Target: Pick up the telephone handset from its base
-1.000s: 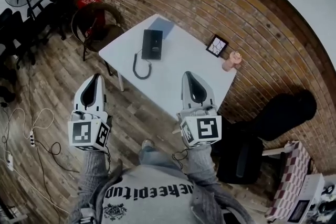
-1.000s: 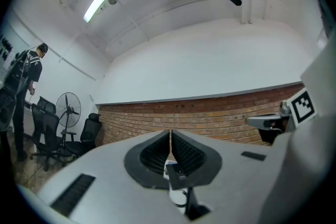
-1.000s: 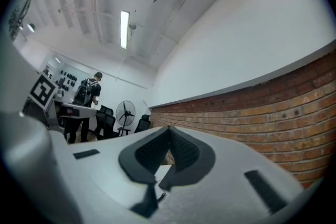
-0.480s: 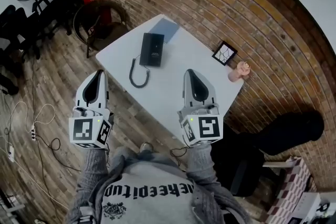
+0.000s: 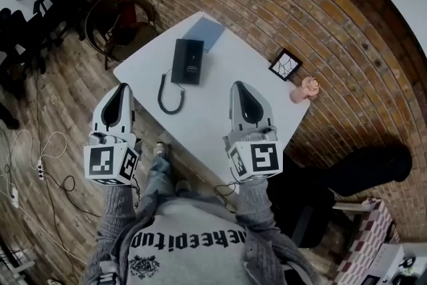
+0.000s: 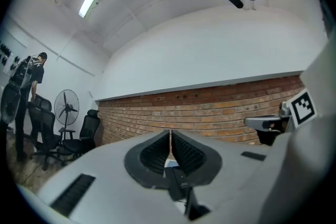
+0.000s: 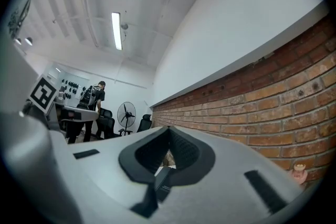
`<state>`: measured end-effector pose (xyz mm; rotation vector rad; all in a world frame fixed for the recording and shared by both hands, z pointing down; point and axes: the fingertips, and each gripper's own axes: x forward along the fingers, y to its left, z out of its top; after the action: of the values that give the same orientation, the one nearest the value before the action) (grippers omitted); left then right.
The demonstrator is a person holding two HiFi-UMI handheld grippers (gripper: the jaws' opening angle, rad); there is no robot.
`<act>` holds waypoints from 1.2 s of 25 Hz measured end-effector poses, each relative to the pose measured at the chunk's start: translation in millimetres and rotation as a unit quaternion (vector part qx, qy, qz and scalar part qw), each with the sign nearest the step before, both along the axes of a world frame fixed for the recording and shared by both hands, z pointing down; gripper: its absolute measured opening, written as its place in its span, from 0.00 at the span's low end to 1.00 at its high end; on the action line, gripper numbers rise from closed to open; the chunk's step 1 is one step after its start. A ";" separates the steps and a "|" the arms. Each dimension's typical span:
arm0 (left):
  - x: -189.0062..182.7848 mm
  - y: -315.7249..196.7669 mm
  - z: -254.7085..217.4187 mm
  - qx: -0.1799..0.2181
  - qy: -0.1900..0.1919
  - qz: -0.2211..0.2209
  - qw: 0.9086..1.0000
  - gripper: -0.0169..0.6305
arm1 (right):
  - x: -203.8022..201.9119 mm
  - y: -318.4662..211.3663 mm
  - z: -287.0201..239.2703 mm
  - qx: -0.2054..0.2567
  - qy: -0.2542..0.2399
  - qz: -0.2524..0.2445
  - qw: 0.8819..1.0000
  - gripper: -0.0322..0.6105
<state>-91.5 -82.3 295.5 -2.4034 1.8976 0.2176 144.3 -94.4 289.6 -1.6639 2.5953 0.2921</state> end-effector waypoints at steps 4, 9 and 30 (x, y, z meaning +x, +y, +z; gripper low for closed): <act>0.8 -27.5 1.8 0.000 0.001 0.010 1.000 0.05 | 0.0 -25.3 0.3 -0.002 -0.003 0.009 1.000 0.06; -7.8 -73.2 5.8 -0.006 0.004 0.018 1.000 0.05 | -8.8 -68.7 -0.4 -0.001 -0.002 0.017 1.000 0.06; -15.9 -250.6 34.9 -0.052 -0.005 0.112 0.992 0.05 | -37.1 -210.1 23.6 -0.042 0.005 0.083 0.996 0.06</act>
<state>-107.4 -332.9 330.4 -2.6820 1.6721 0.1213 107.2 -304.5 313.2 -1.9150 2.5127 0.1994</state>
